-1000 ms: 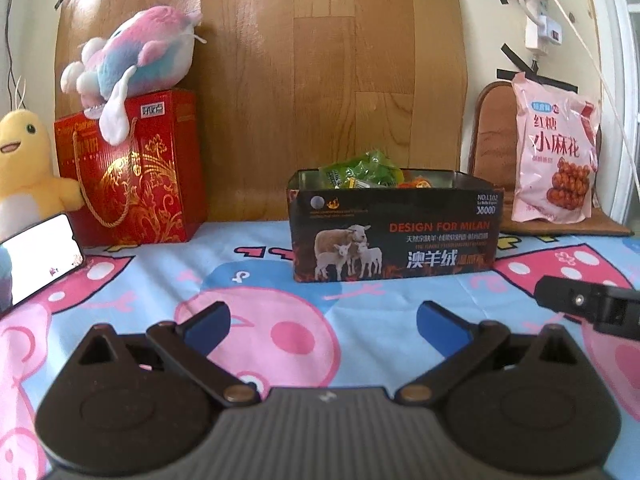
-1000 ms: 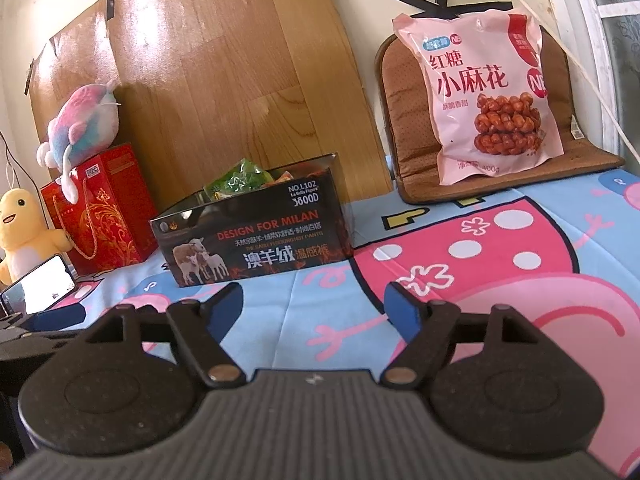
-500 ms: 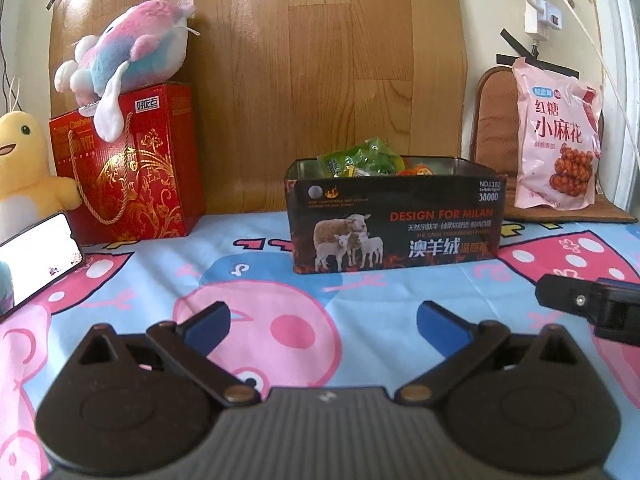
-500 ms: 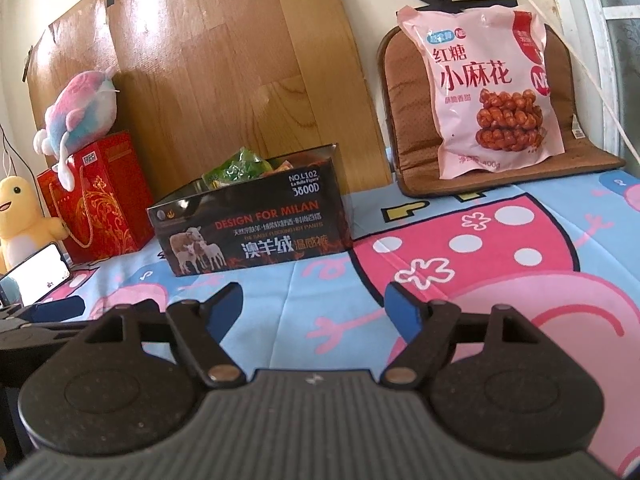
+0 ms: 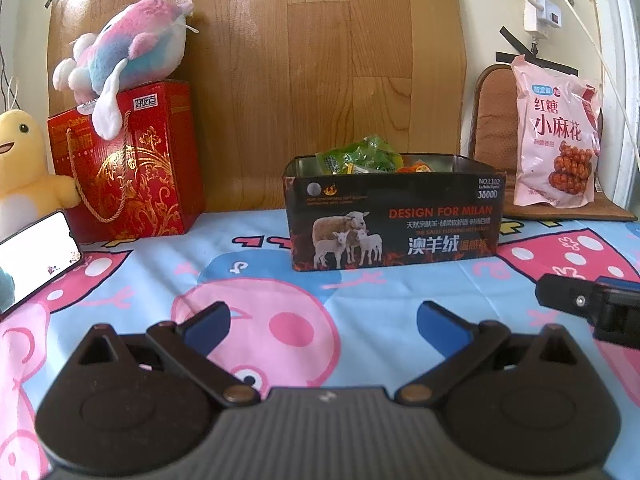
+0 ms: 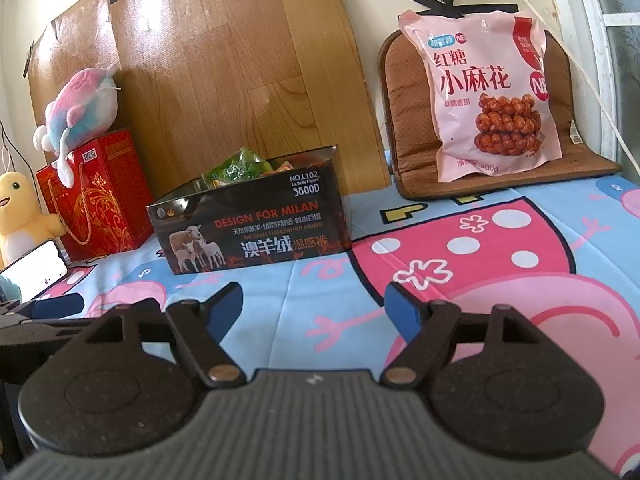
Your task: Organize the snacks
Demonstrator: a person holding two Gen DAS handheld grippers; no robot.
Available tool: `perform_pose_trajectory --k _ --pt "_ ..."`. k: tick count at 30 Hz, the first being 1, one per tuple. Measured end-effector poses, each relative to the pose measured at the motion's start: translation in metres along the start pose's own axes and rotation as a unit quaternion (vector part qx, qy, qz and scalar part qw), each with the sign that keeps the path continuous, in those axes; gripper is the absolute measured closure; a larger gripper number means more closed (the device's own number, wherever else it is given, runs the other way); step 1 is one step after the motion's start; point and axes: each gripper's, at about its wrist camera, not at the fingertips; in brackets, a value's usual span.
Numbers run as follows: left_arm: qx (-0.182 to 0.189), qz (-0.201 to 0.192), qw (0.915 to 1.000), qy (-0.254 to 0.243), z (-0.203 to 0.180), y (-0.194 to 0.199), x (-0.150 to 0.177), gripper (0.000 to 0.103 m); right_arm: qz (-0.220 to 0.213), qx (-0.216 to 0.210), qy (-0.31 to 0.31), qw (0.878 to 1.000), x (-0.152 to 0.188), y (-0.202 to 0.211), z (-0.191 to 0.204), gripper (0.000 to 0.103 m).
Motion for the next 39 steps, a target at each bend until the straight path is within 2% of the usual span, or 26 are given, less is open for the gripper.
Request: perform_pose_trajectory --k 26,32,39 --pt "0.009 0.001 0.9999 0.005 0.0019 -0.0007 0.0008 0.000 0.000 0.001 0.002 1.000 0.0000 -0.0018 0.0010 0.023" --pt "0.011 -0.001 0.9999 0.012 0.0038 -0.0005 0.0009 0.000 -0.006 0.003 -0.001 1.000 0.0002 0.0010 -0.0002 0.023" --pt "0.003 -0.001 0.9996 0.027 0.0095 0.0000 0.0001 0.000 0.006 -0.002 0.006 1.000 0.0004 -0.0019 0.0016 0.022"
Point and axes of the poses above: each gripper's, at about its wrist camera, not at the fingertips, and y roughly against the way its jaws point, z to its left, x to its underside, and after that the axes turned 9 degrees about -y, right-handed
